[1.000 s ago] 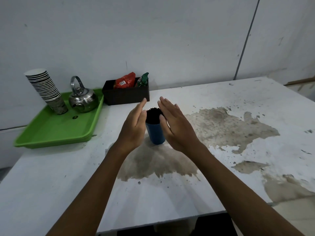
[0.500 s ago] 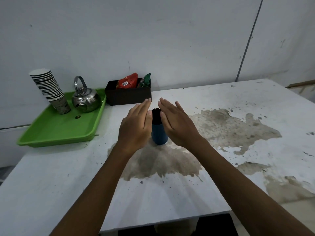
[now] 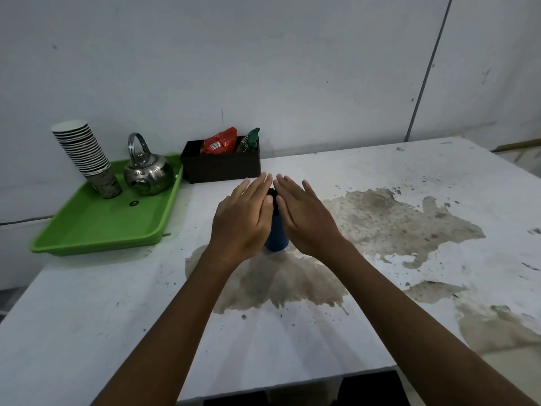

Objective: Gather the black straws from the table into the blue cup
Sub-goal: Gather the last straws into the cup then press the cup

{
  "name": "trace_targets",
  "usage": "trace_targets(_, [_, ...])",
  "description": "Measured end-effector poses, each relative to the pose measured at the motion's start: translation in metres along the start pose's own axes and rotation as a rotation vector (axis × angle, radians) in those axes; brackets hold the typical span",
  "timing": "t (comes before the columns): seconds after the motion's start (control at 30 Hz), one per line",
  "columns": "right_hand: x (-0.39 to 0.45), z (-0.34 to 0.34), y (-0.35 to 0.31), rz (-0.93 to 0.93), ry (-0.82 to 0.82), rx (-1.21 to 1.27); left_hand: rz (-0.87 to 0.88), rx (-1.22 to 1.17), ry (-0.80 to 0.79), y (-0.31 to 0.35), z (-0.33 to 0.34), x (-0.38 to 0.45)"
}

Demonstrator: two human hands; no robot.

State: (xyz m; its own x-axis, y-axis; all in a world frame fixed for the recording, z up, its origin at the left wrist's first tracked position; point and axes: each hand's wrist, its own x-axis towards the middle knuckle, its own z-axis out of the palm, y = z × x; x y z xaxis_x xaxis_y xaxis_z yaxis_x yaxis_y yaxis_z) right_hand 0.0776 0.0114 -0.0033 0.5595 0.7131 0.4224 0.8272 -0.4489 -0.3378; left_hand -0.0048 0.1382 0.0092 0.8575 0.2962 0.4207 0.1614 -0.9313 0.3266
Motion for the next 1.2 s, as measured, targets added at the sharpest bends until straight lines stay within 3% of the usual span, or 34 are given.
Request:
trace_targets(0.1, [-0.001, 0.003, 0.002, 0.012, -0.035, 0.063, -0.005, -0.024, -0.024, 0.001, 0.002, -0.004])
trace_targets(0.23, [-0.004, -0.001, -0.003, 0.18, 0.04, 0.5, 0.011, -0.169, 0.051, -0.005, -0.001, -0.005])
trace_targets(0.33, [-0.011, 0.001, -0.003, 0.352, 0.17, 0.776, -0.118, -0.379, 0.131, -0.012, 0.002, -0.011])
trace_targets(0.43, [-0.019, 0.01, 0.003, 0.497, 0.164, 0.864, -0.276, -0.578, 0.113, -0.013, 0.014, -0.021])
trace_targets(0.63, [-0.045, 0.037, 0.017, 0.377, -0.045, 0.627, -0.286, -0.656, 0.078, -0.003, 0.033, -0.037])
trace_targets(0.93, [-0.048, 0.041, 0.014, 0.248, -0.053, 0.416, -0.413, -0.641, 0.293, 0.024, 0.049, -0.035])
trace_targets(1.2, [-0.039, 0.057, 0.018, 0.193, -0.101, 0.122, -0.408, -0.615, 0.361, 0.011, 0.038, -0.034])
